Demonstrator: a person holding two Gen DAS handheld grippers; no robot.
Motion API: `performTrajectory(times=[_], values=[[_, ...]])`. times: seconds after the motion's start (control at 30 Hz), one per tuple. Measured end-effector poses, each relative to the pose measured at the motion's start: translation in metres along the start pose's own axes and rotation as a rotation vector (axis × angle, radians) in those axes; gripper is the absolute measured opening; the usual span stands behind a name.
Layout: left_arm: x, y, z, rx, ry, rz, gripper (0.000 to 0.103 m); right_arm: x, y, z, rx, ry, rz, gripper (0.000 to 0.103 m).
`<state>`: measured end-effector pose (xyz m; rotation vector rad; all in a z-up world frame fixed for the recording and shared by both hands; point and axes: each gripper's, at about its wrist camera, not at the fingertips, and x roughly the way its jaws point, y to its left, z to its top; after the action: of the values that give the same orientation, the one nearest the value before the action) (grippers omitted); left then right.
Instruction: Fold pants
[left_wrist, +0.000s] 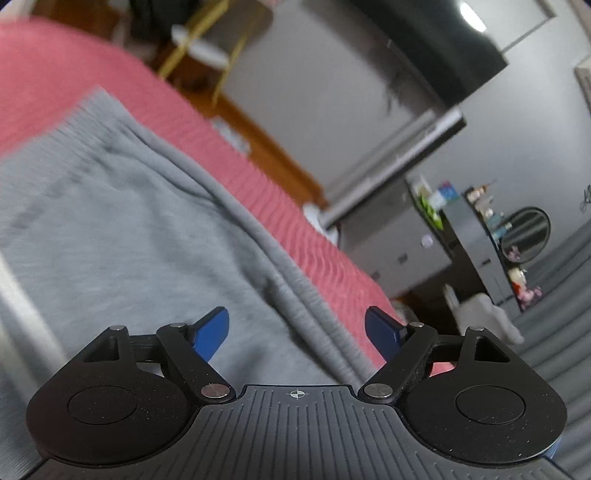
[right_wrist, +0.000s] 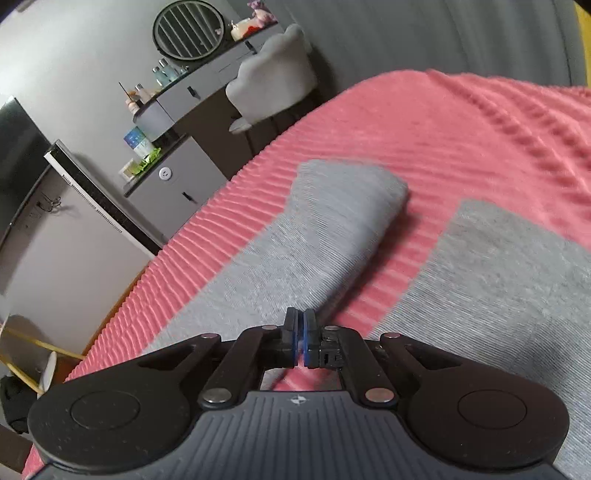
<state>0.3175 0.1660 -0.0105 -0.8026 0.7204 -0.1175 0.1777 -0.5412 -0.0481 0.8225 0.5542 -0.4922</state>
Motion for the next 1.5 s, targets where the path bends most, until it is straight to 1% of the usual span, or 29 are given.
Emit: performTrajectory(times=[0.03, 0.13, 0.17, 0.23, 0.27, 0.33, 0.4, 0.43, 0.47, 0.5, 0.57, 0.6, 0.63, 0.67, 0.7, 0.77, 0.87, 0.93, 1.0, 1.03, 1.07, 1.1, 1.13, 1.27, 1.3, 1.37, 1.43, 1.47, 1.5], values=[[0.011, 0.001, 0.006, -0.021, 0.025, -0.006, 0.078, 0.0, -0.003, 0.0, 0.032, -0.003, 0.017, 0.006], [0.043, -0.001, 0.02, -0.064, 0.073, -0.011, 0.078, 0.004, -0.008, 0.006, 0.107, -0.012, 0.063, 0.011], [0.053, -0.001, 0.023, -0.059, 0.094, -0.017, 0.079, 0.005, -0.006, 0.006, 0.124, -0.004, 0.069, 0.016], [0.074, -0.005, 0.027, -0.042, 0.137, 0.006, 0.078, 0.015, -0.009, 0.01, 0.161, 0.022, 0.081, 0.022], [0.084, -0.006, 0.026, -0.037, 0.162, 0.027, 0.078, 0.02, -0.009, 0.012, 0.184, 0.027, 0.084, 0.022], [0.103, -0.005, 0.023, -0.039, 0.215, 0.086, 0.062, 0.022, -0.008, 0.012, 0.221, 0.028, 0.095, 0.022], [0.108, -0.003, 0.021, -0.024, 0.202, 0.117, 0.051, 0.028, -0.007, 0.013, 0.235, 0.028, 0.1, 0.022], [0.108, -0.001, 0.022, -0.026, 0.195, 0.122, 0.039, 0.033, -0.007, 0.013, 0.233, 0.029, 0.096, 0.017], [0.107, 0.0, 0.022, -0.024, 0.195, 0.125, 0.03, 0.036, -0.006, 0.013, 0.23, 0.029, 0.09, 0.007], [0.104, 0.002, 0.021, -0.02, 0.196, 0.129, 0.016, 0.04, -0.006, 0.014, 0.24, 0.037, 0.081, 0.005], [0.097, 0.006, 0.021, -0.02, 0.19, 0.101, 0.013, 0.037, -0.009, 0.016, 0.288, 0.072, 0.077, 0.009], [0.093, 0.007, 0.021, -0.03, 0.18, 0.091, 0.011, 0.029, -0.01, 0.016, 0.294, 0.065, 0.077, 0.009], [0.089, 0.009, 0.02, -0.044, 0.165, 0.076, 0.01, 0.02, -0.009, 0.015, 0.284, 0.059, 0.048, 0.023], [0.084, 0.01, 0.02, -0.057, 0.149, 0.062, 0.01, 0.012, -0.01, 0.011, 0.274, 0.053, 0.04, 0.033], [0.077, 0.009, 0.019, -0.058, 0.132, 0.05, 0.009, 0.006, -0.011, 0.008, 0.263, 0.056, 0.052, 0.034], [0.066, 0.0, 0.017, -0.046, 0.099, 0.033, 0.009, 0.004, -0.013, 0.003, 0.256, 0.106, 0.04, 0.037], [0.049, -0.006, 0.016, -0.05, 0.074, 0.012, 0.009, 0.008, -0.022, -0.002, 0.318, 0.139, 0.037, 0.037], [0.038, -0.009, 0.017, -0.04, 0.066, -0.006, 0.009, 0.009, -0.021, 0.001, 0.322, 0.106, 0.07, 0.037], [0.03, -0.011, 0.017, -0.032, 0.059, -0.024, 0.008, 0.012, -0.019, 0.007, 0.299, 0.066, 0.051, 0.037], [0.026, -0.011, 0.017, -0.029, 0.054, -0.032, 0.008, 0.017, -0.021, 0.01, 0.312, 0.071, 0.036, 0.037], [0.021, -0.012, 0.017, -0.026, 0.051, -0.037, 0.008, 0.021, -0.025, 0.011, 0.343, 0.078, 0.024, 0.024], [0.018, -0.013, 0.015, -0.02, 0.048, -0.043, 0.008, 0.024, -0.03, 0.013, 0.377, 0.07, 0.037, 0.013], [0.013, -0.013, 0.013, -0.012, 0.044, -0.047, 0.008, 0.024, -0.033, 0.012, 0.385, 0.064, 0.046, 0.007], [-0.006, -0.017, 0.005, 0.03, 0.034, -0.066, 0.008, 0.01, -0.032, 0.013, 0.35, -0.005, 0.055, 0.007], [-0.011, -0.016, 0.004, 0.031, 0.033, -0.072, 0.008, 0.01, -0.033, 0.014, 0.353, -0.009, 0.069, 0.008], [-0.02, -0.018, 0.001, 0.038, 0.036, -0.069, 0.008, 0.014, -0.037, 0.017, 0.385, 0.01, 0.051, 0.012], [-0.029, -0.02, 0.0, 0.048, 0.031, -0.067, 0.008, 0.015, -0.036, 0.021, 0.385, 0.003, 0.045, 0.012], [-0.034, -0.021, -0.001, 0.056, 0.031, -0.069, 0.008, 0.013, -0.032, 0.023, 0.369, 0.006, 0.031, 0.009], [-0.039, -0.023, -0.001, 0.062, 0.03, -0.07, 0.008, 0.009, -0.029, 0.026, 0.34, -0.005, 0.055, 0.006]])
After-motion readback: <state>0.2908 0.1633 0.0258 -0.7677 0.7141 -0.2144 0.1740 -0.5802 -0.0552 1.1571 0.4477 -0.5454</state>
